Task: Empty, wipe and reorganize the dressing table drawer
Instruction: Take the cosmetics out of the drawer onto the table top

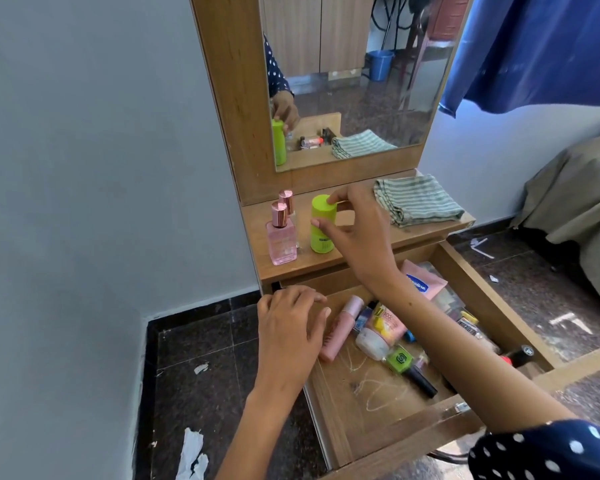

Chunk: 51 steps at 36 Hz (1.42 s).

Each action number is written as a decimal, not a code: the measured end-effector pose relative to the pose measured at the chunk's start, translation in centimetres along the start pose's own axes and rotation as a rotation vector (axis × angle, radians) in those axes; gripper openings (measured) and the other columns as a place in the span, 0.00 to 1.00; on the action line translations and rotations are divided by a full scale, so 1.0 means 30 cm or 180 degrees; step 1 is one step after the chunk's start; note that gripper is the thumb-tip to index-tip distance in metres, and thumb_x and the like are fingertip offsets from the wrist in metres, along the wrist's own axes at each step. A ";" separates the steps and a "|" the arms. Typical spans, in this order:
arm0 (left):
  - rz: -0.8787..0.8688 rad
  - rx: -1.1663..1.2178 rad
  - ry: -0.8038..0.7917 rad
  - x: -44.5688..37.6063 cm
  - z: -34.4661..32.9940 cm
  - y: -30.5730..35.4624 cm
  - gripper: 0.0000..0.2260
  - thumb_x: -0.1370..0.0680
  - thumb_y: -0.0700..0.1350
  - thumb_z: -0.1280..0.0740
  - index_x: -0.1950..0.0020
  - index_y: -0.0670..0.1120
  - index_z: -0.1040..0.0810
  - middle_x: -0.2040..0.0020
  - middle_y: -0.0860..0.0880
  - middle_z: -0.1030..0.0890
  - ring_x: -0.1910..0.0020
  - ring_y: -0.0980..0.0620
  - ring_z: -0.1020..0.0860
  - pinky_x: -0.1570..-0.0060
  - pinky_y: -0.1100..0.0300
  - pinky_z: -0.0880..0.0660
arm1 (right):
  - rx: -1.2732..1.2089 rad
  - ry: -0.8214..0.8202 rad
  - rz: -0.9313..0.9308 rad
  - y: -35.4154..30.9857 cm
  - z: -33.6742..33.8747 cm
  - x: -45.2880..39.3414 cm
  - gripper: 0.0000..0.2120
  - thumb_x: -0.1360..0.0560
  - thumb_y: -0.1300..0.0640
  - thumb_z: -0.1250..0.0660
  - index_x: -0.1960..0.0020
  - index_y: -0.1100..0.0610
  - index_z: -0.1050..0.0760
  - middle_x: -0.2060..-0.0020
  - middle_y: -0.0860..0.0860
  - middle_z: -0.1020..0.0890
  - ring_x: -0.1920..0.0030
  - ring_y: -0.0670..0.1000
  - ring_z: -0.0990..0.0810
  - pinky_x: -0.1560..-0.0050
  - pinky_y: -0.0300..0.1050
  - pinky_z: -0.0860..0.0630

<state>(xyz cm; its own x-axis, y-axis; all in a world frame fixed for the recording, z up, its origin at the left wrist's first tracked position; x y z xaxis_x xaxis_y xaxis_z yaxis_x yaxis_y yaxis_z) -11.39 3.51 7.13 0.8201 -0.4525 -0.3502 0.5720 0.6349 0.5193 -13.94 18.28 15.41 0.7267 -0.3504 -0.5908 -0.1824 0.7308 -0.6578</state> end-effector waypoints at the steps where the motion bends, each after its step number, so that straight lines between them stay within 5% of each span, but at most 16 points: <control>1: -0.0008 -0.0002 -0.0002 -0.003 -0.001 0.003 0.05 0.24 0.48 0.32 0.49 0.52 0.22 0.48 0.56 0.21 0.48 0.56 0.25 0.46 0.62 0.42 | -0.0029 -0.0010 -0.0005 0.003 -0.006 0.004 0.16 0.31 0.58 0.24 0.48 0.59 0.27 0.53 0.46 0.25 0.50 0.47 0.23 0.59 0.47 0.19; 8: -0.0107 -0.0142 -0.0104 -0.015 -0.022 0.025 0.05 0.25 0.48 0.32 0.50 0.52 0.21 0.51 0.56 0.19 0.50 0.55 0.24 0.47 0.61 0.42 | -0.0368 -0.0325 -0.0103 0.052 -0.046 0.027 0.24 0.32 0.63 0.25 0.40 0.56 0.31 0.44 0.51 0.24 0.43 0.47 0.24 0.50 0.50 0.19; 12: -0.0240 -0.0364 -0.0277 -0.027 -0.042 0.051 0.06 0.26 0.51 0.31 0.52 0.52 0.19 0.53 0.55 0.18 0.51 0.53 0.23 0.49 0.58 0.41 | -0.0372 -0.0567 -0.0326 0.077 -0.016 0.076 0.30 0.31 0.64 0.26 0.35 0.55 0.35 0.42 0.50 0.25 0.45 0.44 0.23 0.53 0.38 0.20; 17: -0.0388 -0.0977 -0.0528 -0.035 -0.100 0.068 0.11 0.28 0.57 0.31 0.62 0.51 0.18 0.65 0.53 0.18 0.61 0.50 0.23 0.54 0.55 0.39 | 0.0188 -0.0981 -0.0205 0.131 0.055 0.173 0.13 0.30 0.63 0.26 0.48 0.52 0.22 0.55 0.43 0.18 0.54 0.40 0.19 0.53 0.37 0.21; 22: -0.0221 -0.1498 -0.1388 -0.059 -0.180 0.094 0.12 0.25 0.56 0.33 0.49 0.49 0.22 0.51 0.49 0.19 0.48 0.48 0.24 0.41 0.53 0.39 | 0.0563 -0.1407 -0.0286 0.200 0.091 0.272 0.10 0.30 0.64 0.27 0.54 0.51 0.19 0.60 0.41 0.17 0.58 0.39 0.19 0.56 0.41 0.21; 27: -0.0094 -0.1643 -0.1609 -0.071 -0.228 0.118 0.06 0.23 0.44 0.34 0.54 0.52 0.30 0.52 0.48 0.19 0.48 0.47 0.22 0.39 0.51 0.38 | 0.0656 -0.1483 -0.0537 0.217 0.112 0.316 0.07 0.28 0.60 0.28 0.53 0.51 0.20 0.59 0.42 0.17 0.56 0.40 0.19 0.54 0.45 0.20; 35: 0.0200 -0.0987 -0.0702 -0.071 -0.149 0.115 0.03 0.24 0.47 0.34 0.55 0.50 0.22 0.58 0.50 0.19 0.55 0.50 0.21 0.46 0.55 0.37 | 0.0518 -0.1166 -0.1284 0.241 0.177 0.359 0.02 0.28 0.51 0.28 0.59 0.48 0.20 0.65 0.43 0.18 0.64 0.40 0.19 0.60 0.45 0.19; 39: 0.0125 -0.0488 0.0075 -0.038 -0.051 0.115 0.09 0.27 0.54 0.30 0.51 0.52 0.21 0.61 0.54 0.18 0.60 0.54 0.21 0.50 0.56 0.36 | 0.0152 -0.1491 -0.1673 0.221 0.161 0.383 0.10 0.28 0.44 0.30 0.56 0.50 0.19 0.66 0.45 0.17 0.65 0.41 0.18 0.60 0.44 0.18; 42: 0.0028 -0.0104 0.0498 -0.022 -0.001 0.128 0.09 0.29 0.53 0.27 0.52 0.52 0.21 0.64 0.56 0.20 0.64 0.56 0.23 0.52 0.58 0.37 | -0.0370 -0.1215 -0.1831 0.188 0.142 0.376 0.18 0.33 0.39 0.32 0.53 0.52 0.19 0.62 0.48 0.15 0.61 0.44 0.17 0.58 0.47 0.18; 51: -0.0449 0.0403 0.1096 -0.022 0.039 0.169 0.12 0.25 0.49 0.31 0.44 0.45 0.21 0.51 0.52 0.18 0.52 0.54 0.23 0.50 0.62 0.36 | -0.1111 -0.0262 -0.1666 0.085 0.129 0.274 0.12 0.31 0.53 0.24 0.55 0.60 0.21 0.63 0.52 0.15 0.59 0.52 0.15 0.62 0.48 0.17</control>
<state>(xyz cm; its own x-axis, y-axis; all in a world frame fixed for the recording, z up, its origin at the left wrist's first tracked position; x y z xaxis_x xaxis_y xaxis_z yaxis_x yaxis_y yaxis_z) -9.07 6.30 10.90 0.7021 -0.2794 -0.6549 0.6910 0.4896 0.5319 -5.88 19.52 10.69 0.8242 -0.5533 -0.1210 0.0159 0.2361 -0.9716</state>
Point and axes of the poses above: each hand's wrist, its own x-axis away from the middle knuckle, its own z-axis out of the back of the hand, y = z × x, the point moved 7 cm from there along -x, towards the middle knuckle
